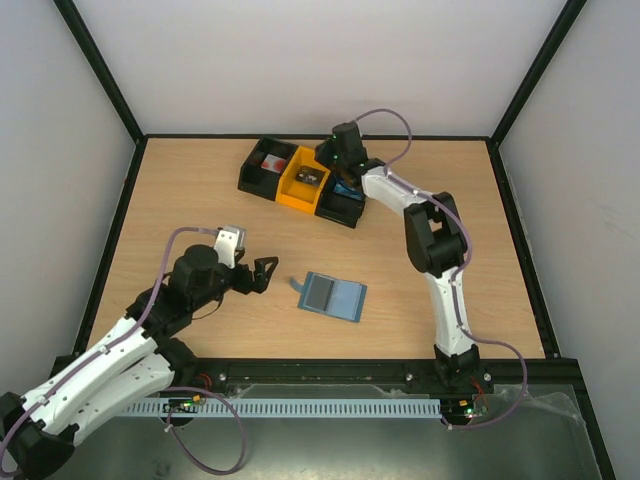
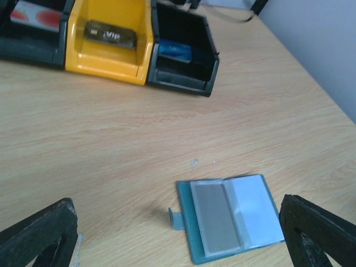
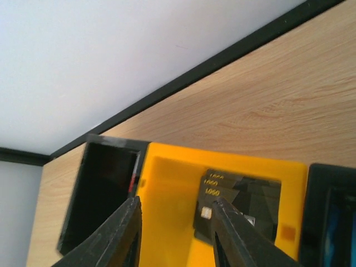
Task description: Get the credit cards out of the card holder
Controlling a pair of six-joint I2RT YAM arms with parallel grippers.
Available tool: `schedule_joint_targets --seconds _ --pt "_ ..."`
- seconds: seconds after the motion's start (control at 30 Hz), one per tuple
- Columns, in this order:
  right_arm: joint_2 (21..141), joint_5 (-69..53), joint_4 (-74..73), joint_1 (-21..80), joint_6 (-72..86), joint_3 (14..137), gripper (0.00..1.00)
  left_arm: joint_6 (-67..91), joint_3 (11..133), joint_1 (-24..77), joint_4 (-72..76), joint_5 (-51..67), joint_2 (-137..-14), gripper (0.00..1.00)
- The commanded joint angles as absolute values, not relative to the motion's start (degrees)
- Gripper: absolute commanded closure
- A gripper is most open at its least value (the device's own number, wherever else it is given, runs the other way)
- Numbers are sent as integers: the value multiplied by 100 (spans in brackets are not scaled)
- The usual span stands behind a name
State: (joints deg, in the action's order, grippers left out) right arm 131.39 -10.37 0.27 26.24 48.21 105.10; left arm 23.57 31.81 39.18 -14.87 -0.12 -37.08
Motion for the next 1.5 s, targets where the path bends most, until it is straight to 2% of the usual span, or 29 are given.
schedule_joint_targets --seconds 0.0,0.17,0.43,0.7,0.83,1.1,1.23,1.47 --pt "12112 -1115 -253 2602 4609 9990 65 2658 3241 3885 -1607 -50 -4012 0" --pt "11208 -1248 -587 2617 4545 9124 65 2821 3155 3885 -1320 573 -4202 3" --pt "9419 -1718 -561 2703 4477 6959 65 3459 2980 3891 -728 1355 -4792 20" --pt "7888 -1918 -530 2961 4649 5005 65 4042 2677 3894 462 2161 -5710 34" --pt "7290 -2061 -406 3196 4891 4104 65 4337 2408 3894 1223 2552 -6177 36" --pt "6672 -2061 -30 3902 5496 2698 63 4624 2143 3868 1948 2448 -6605 42" --pt "6424 -1772 -192 4049 5607 2279 62 4720 2113 3842 1789 2180 -6505 38" --pt "6339 -1444 -210 4050 5423 2099 64 4812 2129 3788 1618 2187 -6334 39"
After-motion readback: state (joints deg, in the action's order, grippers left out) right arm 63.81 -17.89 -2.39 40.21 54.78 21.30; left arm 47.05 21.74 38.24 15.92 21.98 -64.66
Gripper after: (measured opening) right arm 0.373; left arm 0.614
